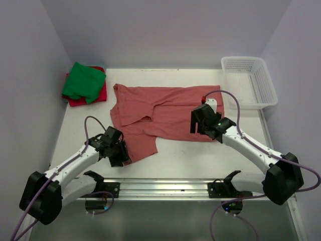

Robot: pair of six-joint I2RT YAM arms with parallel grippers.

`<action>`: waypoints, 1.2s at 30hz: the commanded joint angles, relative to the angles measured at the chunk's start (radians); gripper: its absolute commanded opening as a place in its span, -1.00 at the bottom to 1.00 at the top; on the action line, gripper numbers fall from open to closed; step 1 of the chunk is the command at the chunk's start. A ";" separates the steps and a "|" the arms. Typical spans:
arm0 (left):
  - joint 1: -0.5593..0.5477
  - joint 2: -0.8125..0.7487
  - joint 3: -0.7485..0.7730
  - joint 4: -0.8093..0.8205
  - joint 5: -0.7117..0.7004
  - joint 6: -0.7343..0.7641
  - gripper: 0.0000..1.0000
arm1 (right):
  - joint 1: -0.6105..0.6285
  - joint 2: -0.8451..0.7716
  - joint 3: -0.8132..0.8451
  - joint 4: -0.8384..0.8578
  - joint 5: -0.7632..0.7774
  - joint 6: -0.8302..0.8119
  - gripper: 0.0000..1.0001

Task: Fold and stack the t-shirts
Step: Grap the side of the flattened tshirt closest away from the robot with both arms

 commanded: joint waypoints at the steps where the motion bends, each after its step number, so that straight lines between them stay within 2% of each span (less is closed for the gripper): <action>1: -0.008 0.034 -0.026 0.085 -0.021 0.002 -0.02 | -0.018 -0.030 -0.007 0.010 -0.006 0.021 0.73; 2: -0.008 0.039 -0.044 0.102 -0.016 0.004 -0.28 | -0.020 -0.034 -0.009 0.009 -0.006 0.023 0.73; 4: -0.008 0.056 -0.061 0.156 -0.003 0.009 -0.61 | -0.024 -0.046 -0.014 0.009 -0.006 0.024 0.72; 5: -0.008 0.062 -0.078 0.176 0.001 0.009 -0.86 | -0.026 -0.050 -0.015 0.009 -0.006 0.024 0.72; 7: -0.008 0.080 -0.092 0.220 0.011 0.006 -1.00 | -0.029 -0.060 -0.021 0.012 -0.007 0.023 0.71; 12: -0.013 0.085 -0.078 0.230 -0.001 0.024 -1.00 | -0.030 -0.073 -0.033 0.009 -0.004 0.021 0.70; 16: -0.029 -0.007 -0.006 0.135 -0.024 0.026 -1.00 | -0.040 -0.059 -0.046 0.013 0.012 0.027 0.70; 22: -0.031 -0.119 0.195 -0.031 -0.095 0.036 -1.00 | -0.090 -0.011 -0.106 0.039 0.046 0.104 0.71; 32: -0.031 -0.133 0.434 -0.140 -0.139 0.081 -1.00 | -0.216 -0.045 -0.211 0.098 0.082 0.225 0.76; 36: -0.031 -0.141 0.537 -0.180 -0.214 0.090 -1.00 | -0.237 -0.044 -0.230 0.111 0.083 0.247 0.74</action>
